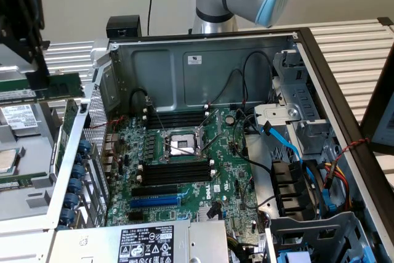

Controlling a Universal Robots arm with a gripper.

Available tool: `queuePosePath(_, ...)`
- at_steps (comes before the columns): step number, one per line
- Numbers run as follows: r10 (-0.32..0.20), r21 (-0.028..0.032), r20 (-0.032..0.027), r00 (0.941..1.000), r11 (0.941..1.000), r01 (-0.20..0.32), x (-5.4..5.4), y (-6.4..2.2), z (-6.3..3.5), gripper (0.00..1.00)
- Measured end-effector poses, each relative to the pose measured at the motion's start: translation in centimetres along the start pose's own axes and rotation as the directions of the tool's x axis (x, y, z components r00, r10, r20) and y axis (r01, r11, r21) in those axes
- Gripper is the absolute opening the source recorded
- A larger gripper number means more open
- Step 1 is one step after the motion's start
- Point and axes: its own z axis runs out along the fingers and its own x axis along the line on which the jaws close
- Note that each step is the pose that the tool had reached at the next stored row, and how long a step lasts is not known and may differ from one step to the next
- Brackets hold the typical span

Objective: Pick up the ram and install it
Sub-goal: 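Pick up the ram and move it above insertion slot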

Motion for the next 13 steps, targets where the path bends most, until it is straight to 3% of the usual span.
queuePosePath(13, 0.0, -0.0018, -0.002, 1.0, 1.0, 0.0, 0.1, -5.94, 0.41, 0.12)
